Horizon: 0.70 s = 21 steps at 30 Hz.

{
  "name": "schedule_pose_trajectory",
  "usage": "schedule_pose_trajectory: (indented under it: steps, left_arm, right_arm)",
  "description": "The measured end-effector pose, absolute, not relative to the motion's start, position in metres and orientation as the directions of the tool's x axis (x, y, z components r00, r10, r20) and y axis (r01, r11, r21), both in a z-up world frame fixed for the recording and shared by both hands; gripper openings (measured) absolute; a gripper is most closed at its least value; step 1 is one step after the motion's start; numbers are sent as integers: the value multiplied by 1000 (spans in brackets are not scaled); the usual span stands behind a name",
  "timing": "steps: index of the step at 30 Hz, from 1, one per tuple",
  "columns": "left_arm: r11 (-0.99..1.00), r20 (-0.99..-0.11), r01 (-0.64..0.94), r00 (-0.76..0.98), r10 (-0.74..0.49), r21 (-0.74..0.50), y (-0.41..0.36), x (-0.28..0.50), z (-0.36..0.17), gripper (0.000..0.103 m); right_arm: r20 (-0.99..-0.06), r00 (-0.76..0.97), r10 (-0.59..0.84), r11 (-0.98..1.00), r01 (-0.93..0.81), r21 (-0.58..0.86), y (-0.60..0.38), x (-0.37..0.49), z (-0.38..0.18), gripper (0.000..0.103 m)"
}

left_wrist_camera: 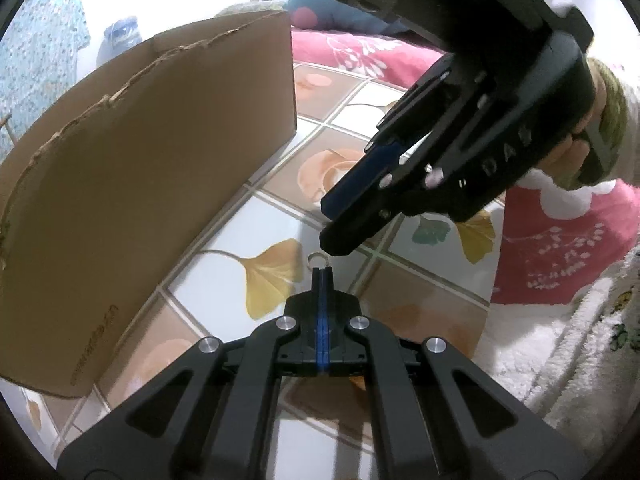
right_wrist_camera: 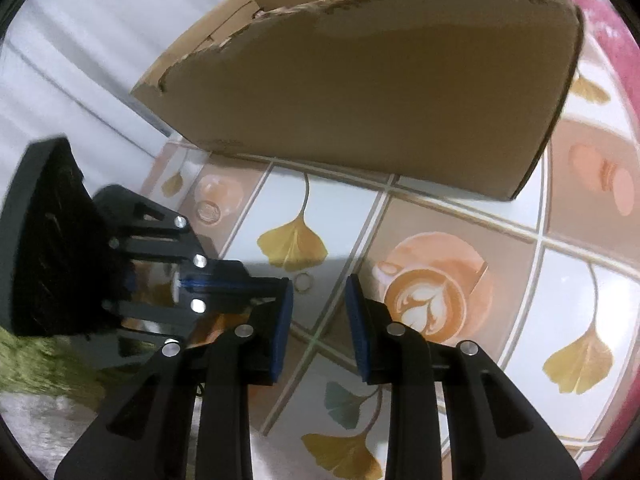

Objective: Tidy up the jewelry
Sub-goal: 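Open the left tool while the right tool moves onto the gold hoop earring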

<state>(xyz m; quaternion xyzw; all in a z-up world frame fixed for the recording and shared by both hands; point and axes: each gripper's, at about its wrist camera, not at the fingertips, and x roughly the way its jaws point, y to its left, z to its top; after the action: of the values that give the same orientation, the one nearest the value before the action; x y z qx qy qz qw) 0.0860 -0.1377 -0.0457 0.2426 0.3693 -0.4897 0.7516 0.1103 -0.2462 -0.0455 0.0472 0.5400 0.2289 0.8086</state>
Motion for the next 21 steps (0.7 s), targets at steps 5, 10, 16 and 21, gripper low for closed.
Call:
schedule_pose_trajectory:
  steps: [5, 10, 16, 21]
  left_arm:
    - [430, -807, 903, 258, -532, 6, -131, 85, -48, 0]
    - [452, -810, 892, 268, -522, 4, -125, 86, -48, 1]
    - [480, -808, 877, 293, -511, 14, -122, 90, -48, 12]
    - [490, -806, 872, 294, -514, 5, -119, 91, -49, 14]
  right_arm:
    - [-863, 346, 368, 894, -386, 226, -228, 104, -48, 26]
    - [-865, 369, 340, 896, -408, 178, -221, 105, -50, 19]
    - [-872, 384, 305, 887, -447, 113, -210, 102, -50, 17]
    - [-872, 380, 310, 884, -452, 117, -208, 102, -49, 17]
